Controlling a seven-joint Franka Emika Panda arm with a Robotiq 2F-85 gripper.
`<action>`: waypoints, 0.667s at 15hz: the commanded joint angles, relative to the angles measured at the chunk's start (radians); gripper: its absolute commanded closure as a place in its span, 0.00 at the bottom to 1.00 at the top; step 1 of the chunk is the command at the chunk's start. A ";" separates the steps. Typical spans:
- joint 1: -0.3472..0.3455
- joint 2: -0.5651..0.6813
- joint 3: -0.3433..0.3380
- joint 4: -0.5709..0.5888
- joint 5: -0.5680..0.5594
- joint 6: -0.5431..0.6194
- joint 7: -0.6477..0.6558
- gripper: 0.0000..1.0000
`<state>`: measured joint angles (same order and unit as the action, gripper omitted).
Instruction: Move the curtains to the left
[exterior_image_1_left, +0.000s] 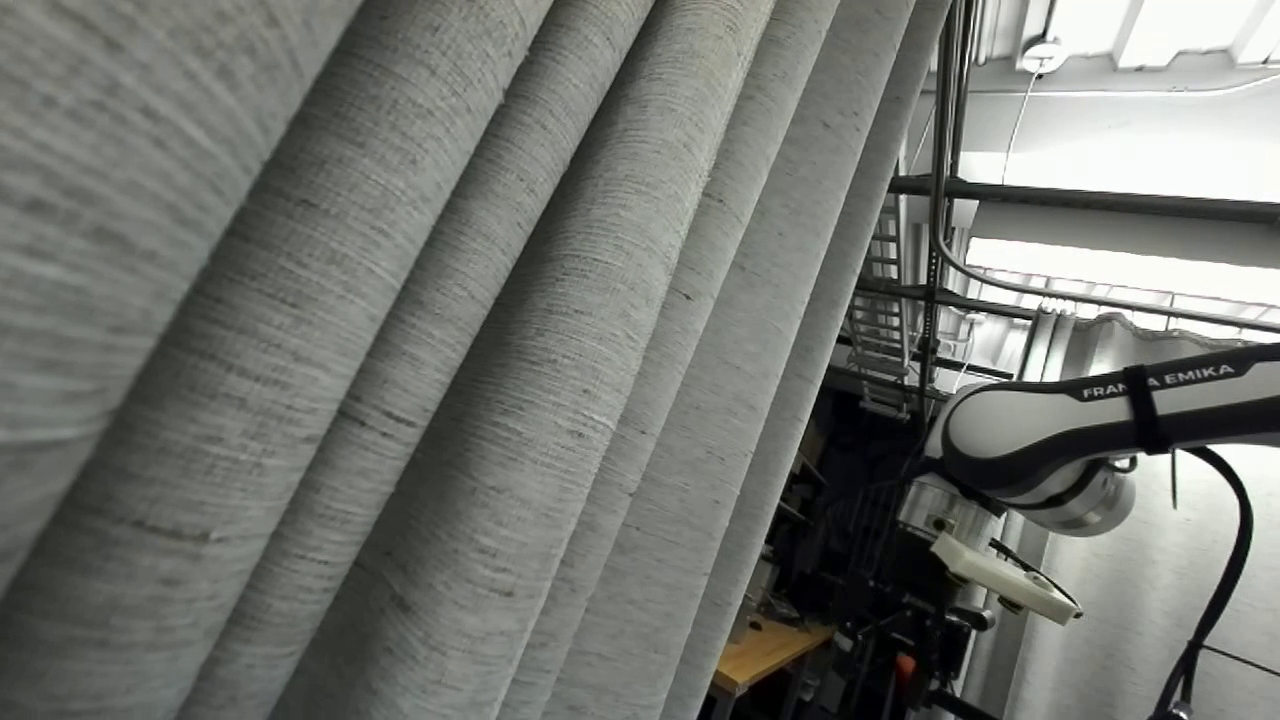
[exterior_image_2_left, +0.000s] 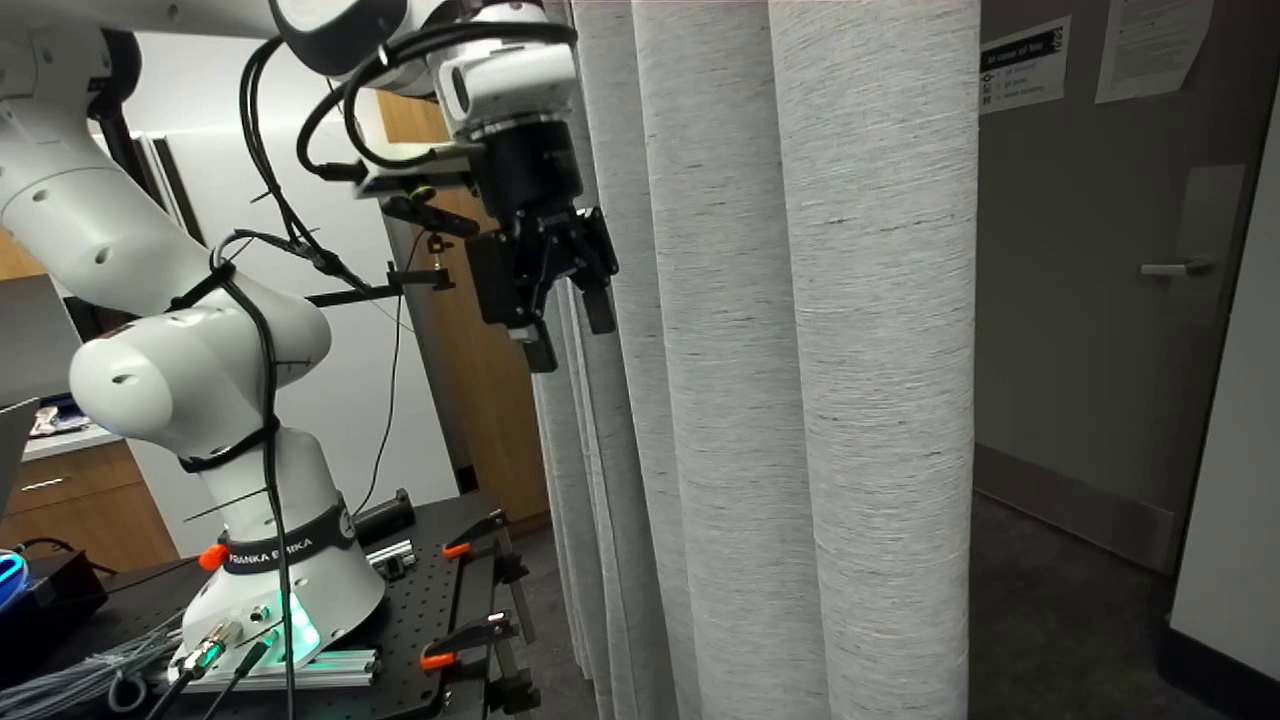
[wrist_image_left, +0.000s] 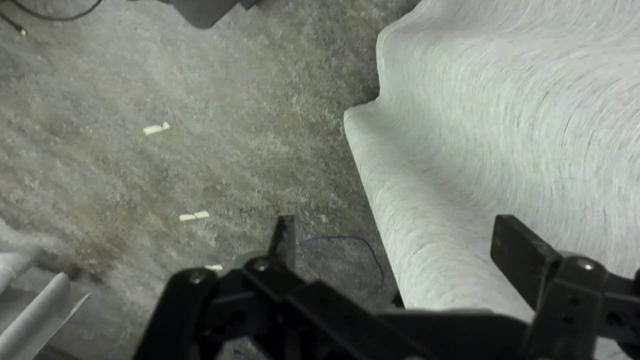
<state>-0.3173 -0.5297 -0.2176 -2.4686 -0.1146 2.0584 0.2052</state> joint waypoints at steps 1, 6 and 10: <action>-0.002 0.096 -0.031 0.096 -0.052 0.138 -0.124 0.00; 0.078 0.173 -0.104 0.207 0.049 0.262 -0.411 0.00; 0.149 0.185 -0.138 0.272 0.151 0.255 -0.635 0.00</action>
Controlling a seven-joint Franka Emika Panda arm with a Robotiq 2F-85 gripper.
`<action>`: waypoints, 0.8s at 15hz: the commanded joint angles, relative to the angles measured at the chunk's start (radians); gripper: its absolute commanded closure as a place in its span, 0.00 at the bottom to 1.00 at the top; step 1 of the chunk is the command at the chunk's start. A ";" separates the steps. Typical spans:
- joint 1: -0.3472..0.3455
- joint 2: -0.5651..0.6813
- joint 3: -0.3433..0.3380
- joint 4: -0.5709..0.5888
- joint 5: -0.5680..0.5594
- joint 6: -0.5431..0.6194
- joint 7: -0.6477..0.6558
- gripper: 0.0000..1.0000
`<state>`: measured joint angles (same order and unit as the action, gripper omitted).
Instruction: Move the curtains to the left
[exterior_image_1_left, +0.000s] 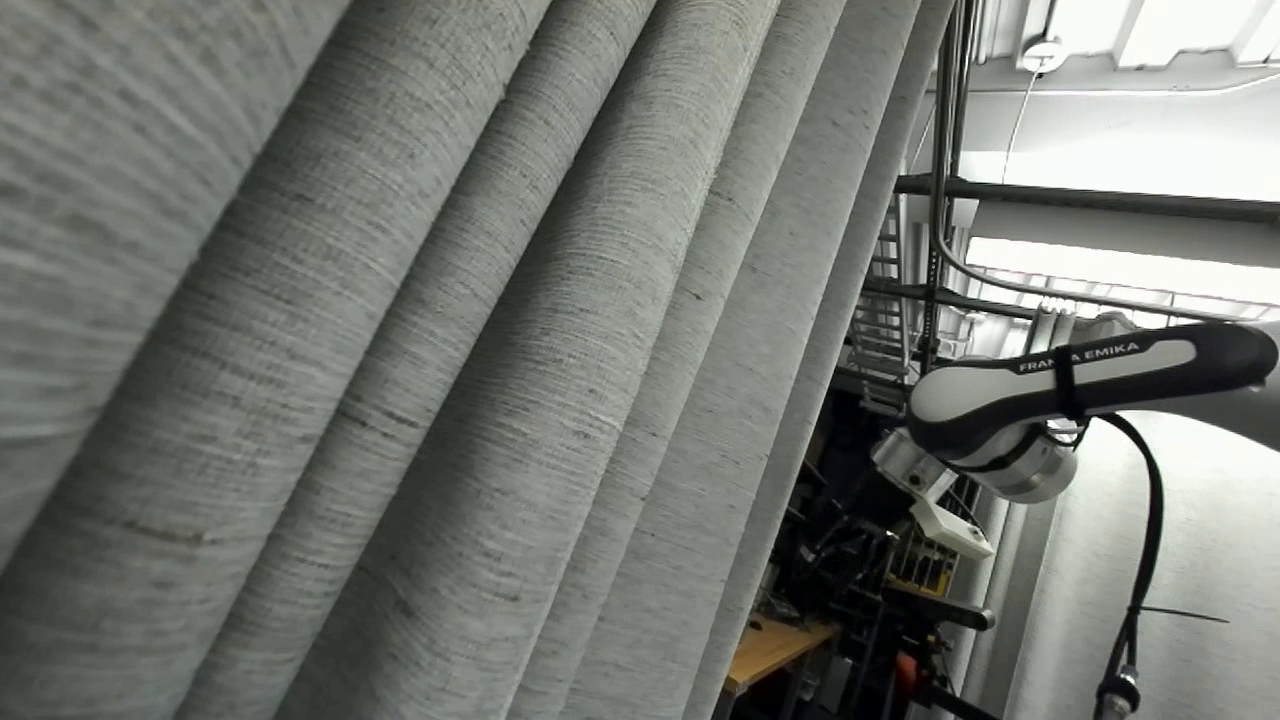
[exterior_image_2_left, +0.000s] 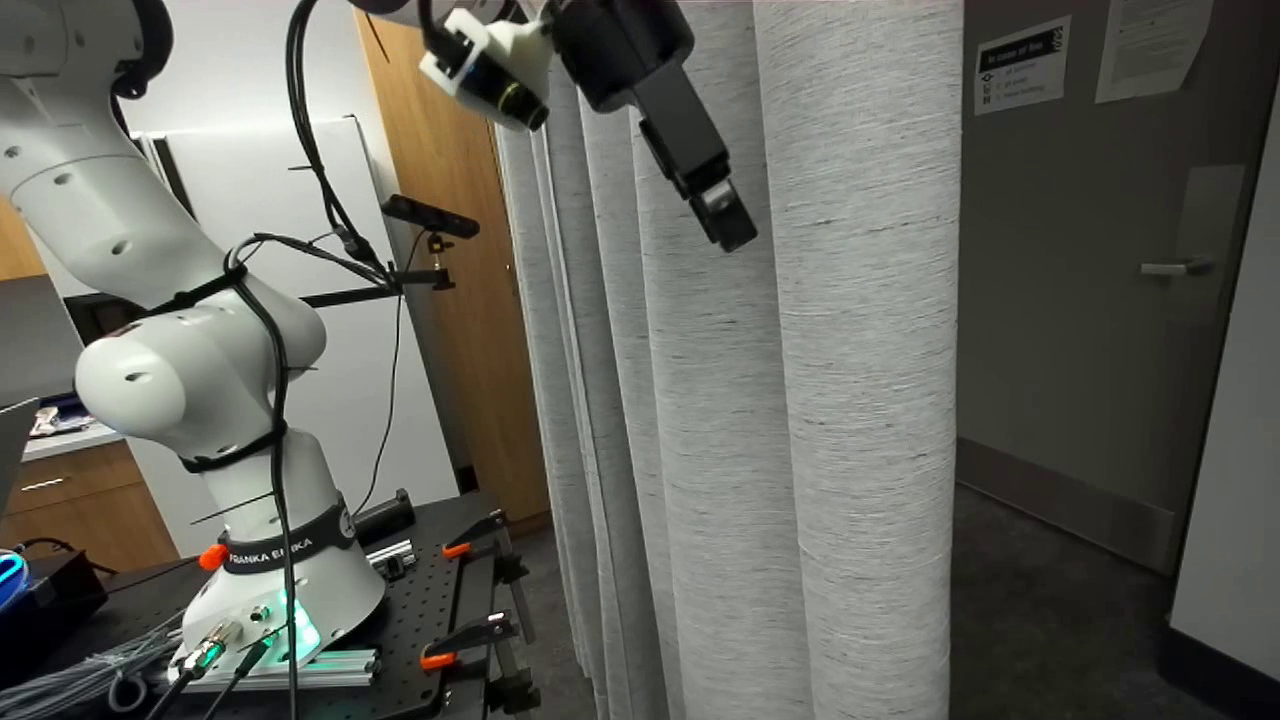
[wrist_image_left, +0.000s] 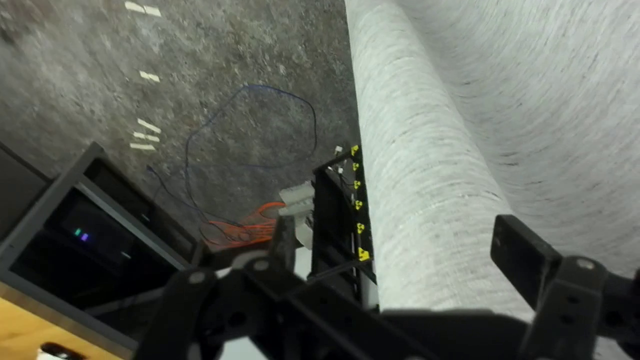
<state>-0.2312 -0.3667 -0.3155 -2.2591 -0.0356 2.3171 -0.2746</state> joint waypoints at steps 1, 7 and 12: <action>0.080 0.018 -0.047 0.069 0.098 -0.008 -0.212 0.00; 0.153 -0.013 -0.055 0.075 0.159 0.036 -0.482 0.00; 0.153 -0.032 -0.016 0.022 0.201 0.267 -0.390 0.00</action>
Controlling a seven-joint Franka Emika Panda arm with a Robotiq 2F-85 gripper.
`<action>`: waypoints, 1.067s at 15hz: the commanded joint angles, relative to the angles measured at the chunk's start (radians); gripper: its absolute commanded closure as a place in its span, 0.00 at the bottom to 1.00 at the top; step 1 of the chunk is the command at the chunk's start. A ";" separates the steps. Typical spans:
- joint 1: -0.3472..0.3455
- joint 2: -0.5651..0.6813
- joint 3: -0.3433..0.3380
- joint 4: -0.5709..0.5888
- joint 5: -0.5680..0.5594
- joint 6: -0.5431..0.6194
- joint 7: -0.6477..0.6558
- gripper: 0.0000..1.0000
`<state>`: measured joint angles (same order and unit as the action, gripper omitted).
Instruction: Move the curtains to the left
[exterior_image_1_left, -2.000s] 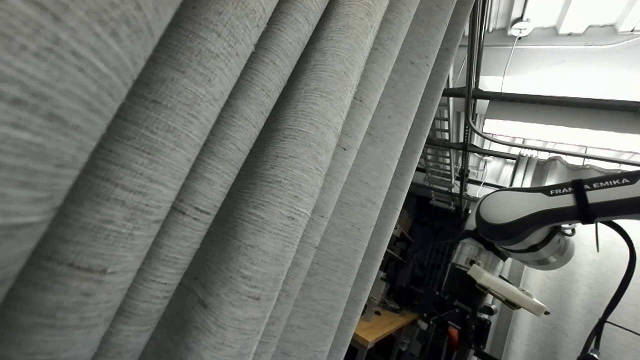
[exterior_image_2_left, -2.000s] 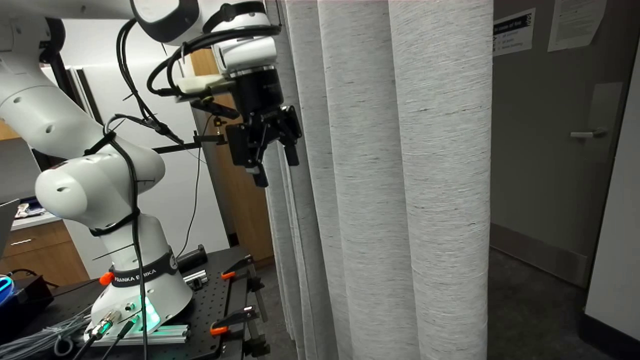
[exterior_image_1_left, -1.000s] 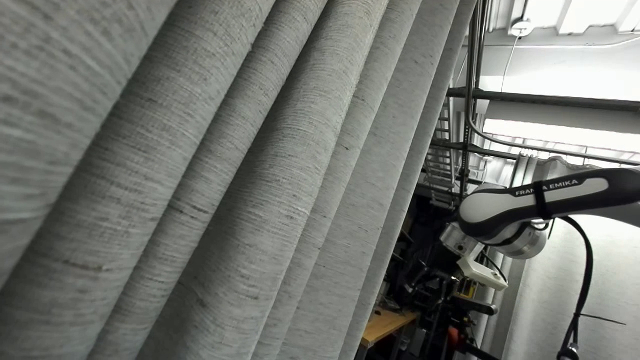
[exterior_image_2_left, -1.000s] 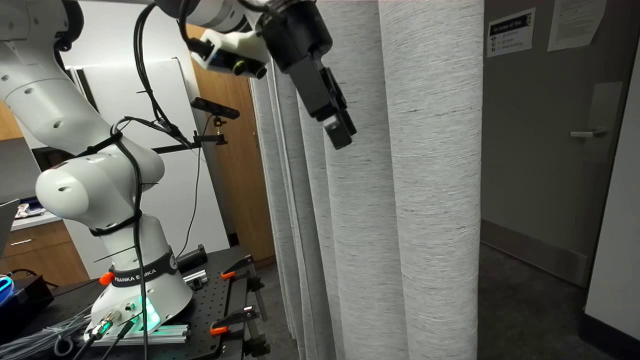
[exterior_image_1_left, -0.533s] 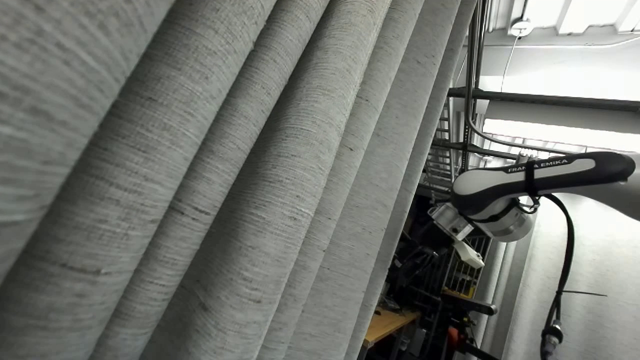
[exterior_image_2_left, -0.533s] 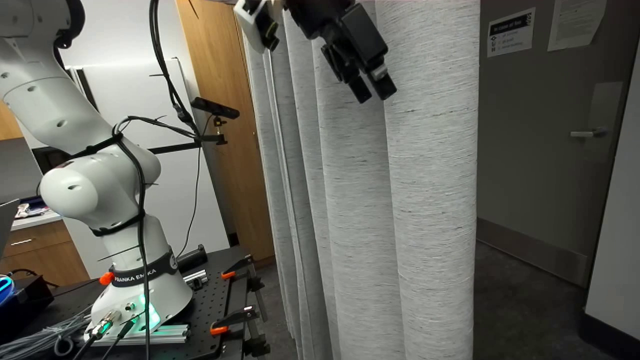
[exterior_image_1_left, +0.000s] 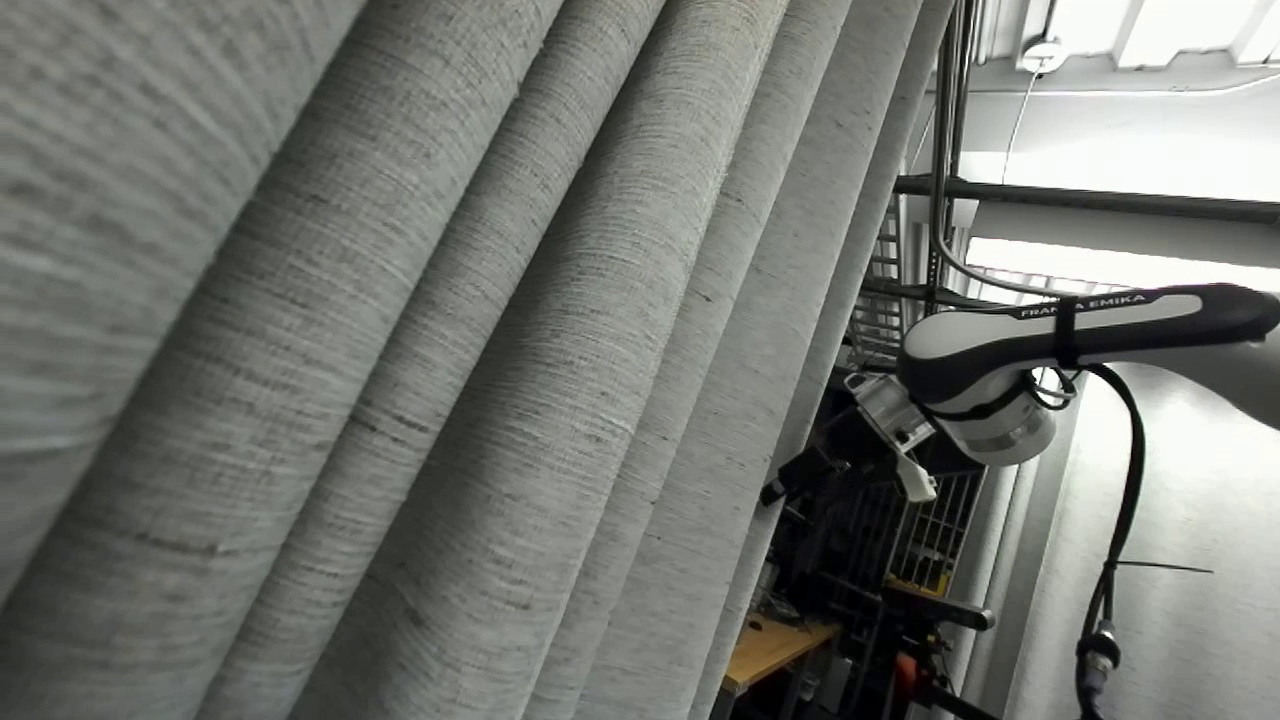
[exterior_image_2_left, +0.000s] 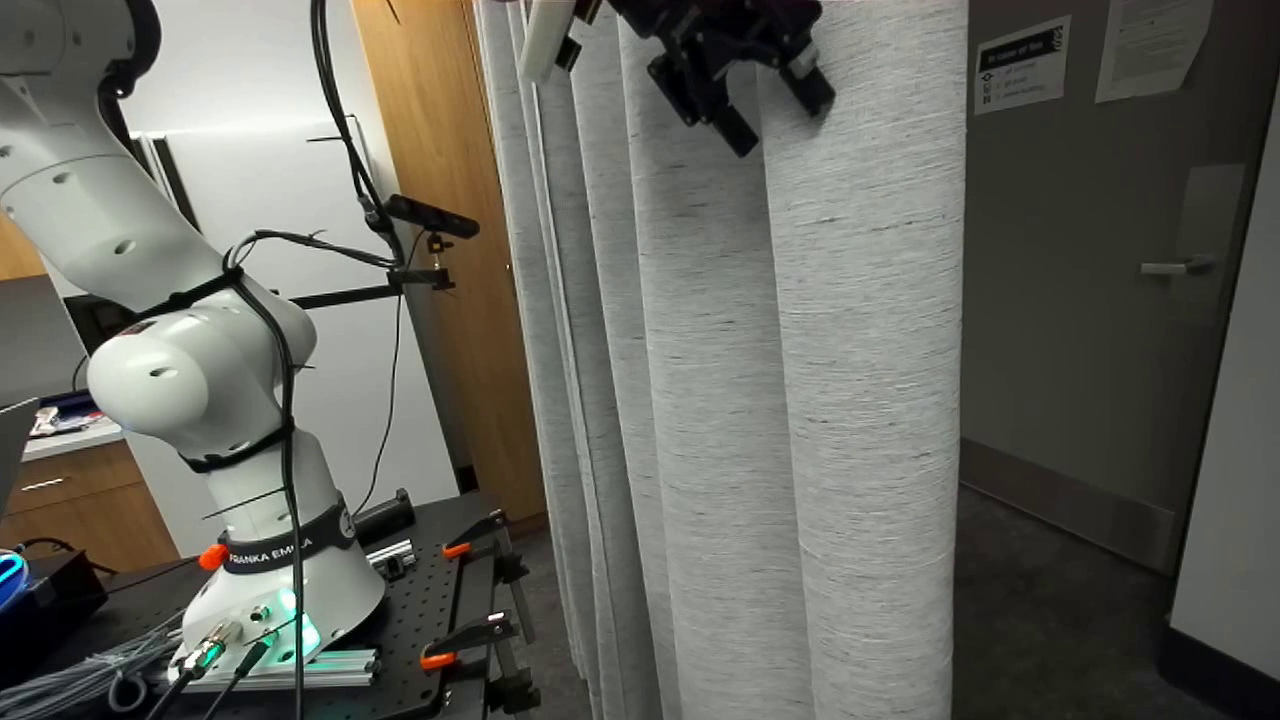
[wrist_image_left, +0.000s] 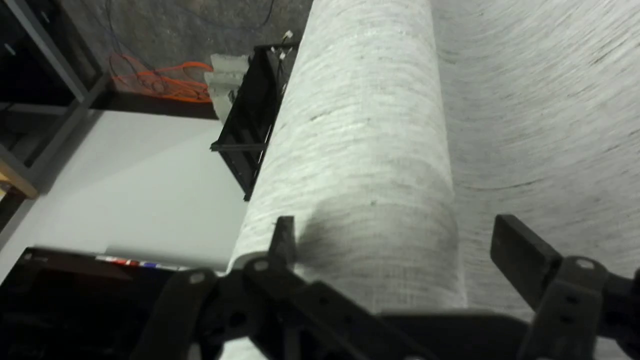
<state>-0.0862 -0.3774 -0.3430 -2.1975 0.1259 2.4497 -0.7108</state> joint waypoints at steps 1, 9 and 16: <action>0.002 -0.022 0.022 -0.059 0.041 0.202 0.090 0.00; -0.005 -0.011 0.051 -0.169 0.025 0.522 0.252 0.28; -0.024 -0.001 0.059 -0.211 0.016 0.613 0.294 0.82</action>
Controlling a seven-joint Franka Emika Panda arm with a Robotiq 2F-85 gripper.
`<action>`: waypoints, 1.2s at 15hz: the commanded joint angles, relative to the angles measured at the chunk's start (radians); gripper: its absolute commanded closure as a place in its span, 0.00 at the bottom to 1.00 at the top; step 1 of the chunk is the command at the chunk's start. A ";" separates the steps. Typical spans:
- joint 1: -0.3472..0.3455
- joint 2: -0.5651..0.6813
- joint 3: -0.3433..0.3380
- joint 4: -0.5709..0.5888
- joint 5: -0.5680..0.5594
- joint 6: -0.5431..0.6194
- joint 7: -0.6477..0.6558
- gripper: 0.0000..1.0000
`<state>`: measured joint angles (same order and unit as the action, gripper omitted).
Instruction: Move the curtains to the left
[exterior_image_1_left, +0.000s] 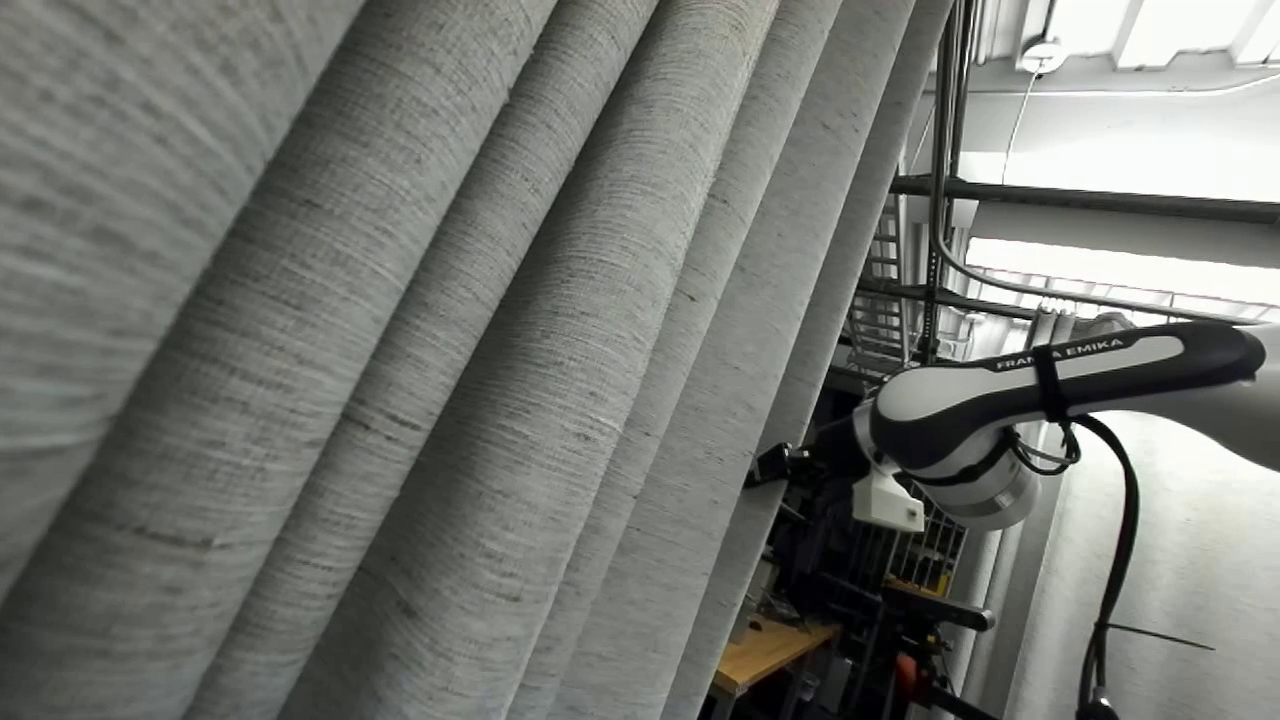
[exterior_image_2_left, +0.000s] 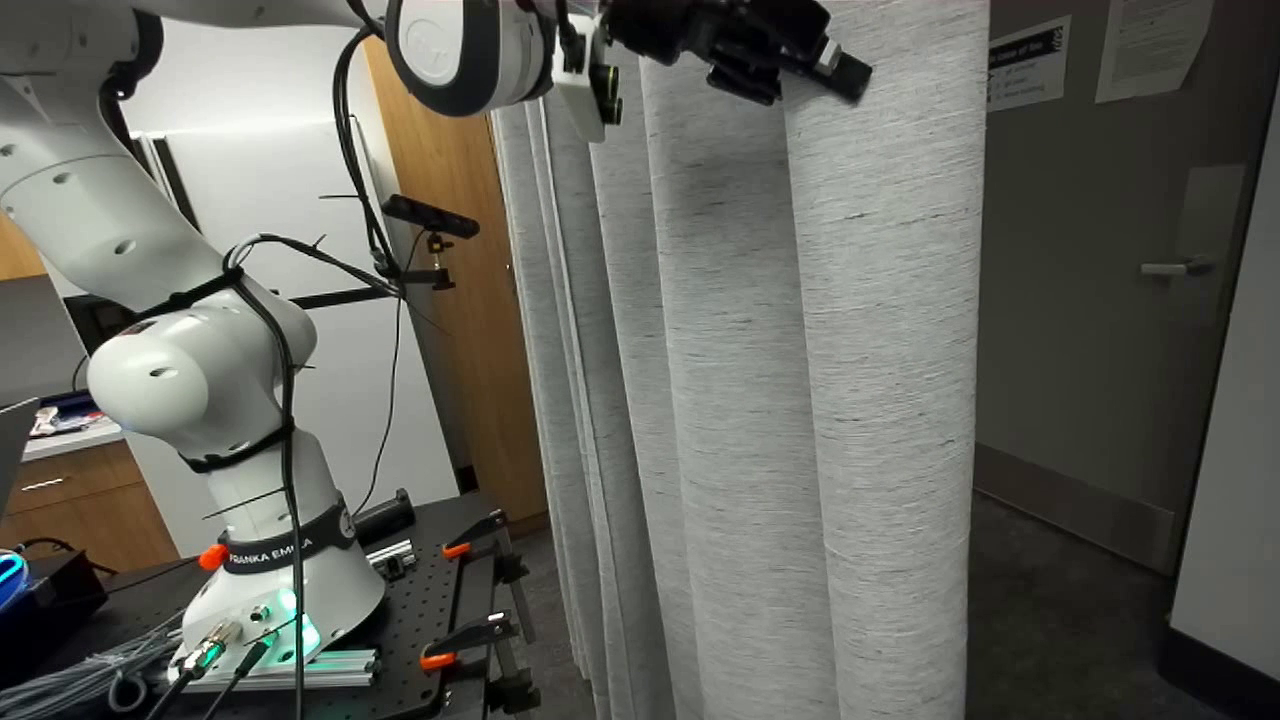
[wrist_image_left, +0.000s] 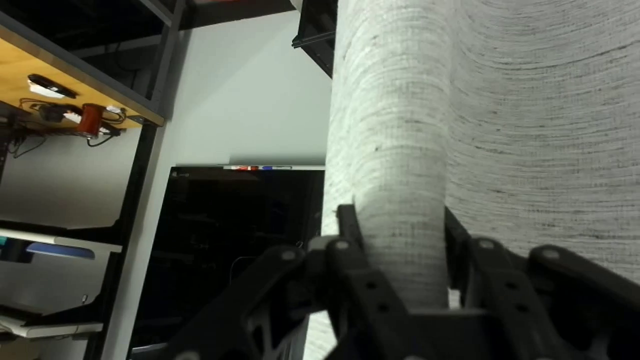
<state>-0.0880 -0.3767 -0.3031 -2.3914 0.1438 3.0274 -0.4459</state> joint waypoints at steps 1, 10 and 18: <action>-0.029 -0.001 0.026 -0.017 -0.007 0.028 0.037 0.89; -0.232 -0.046 0.349 -0.071 -0.253 0.030 0.320 1.00; -0.374 -0.247 0.853 -0.143 -0.435 -0.021 0.581 1.00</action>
<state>-0.4402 -0.5254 0.4171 -2.4824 -0.2615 3.0302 0.0623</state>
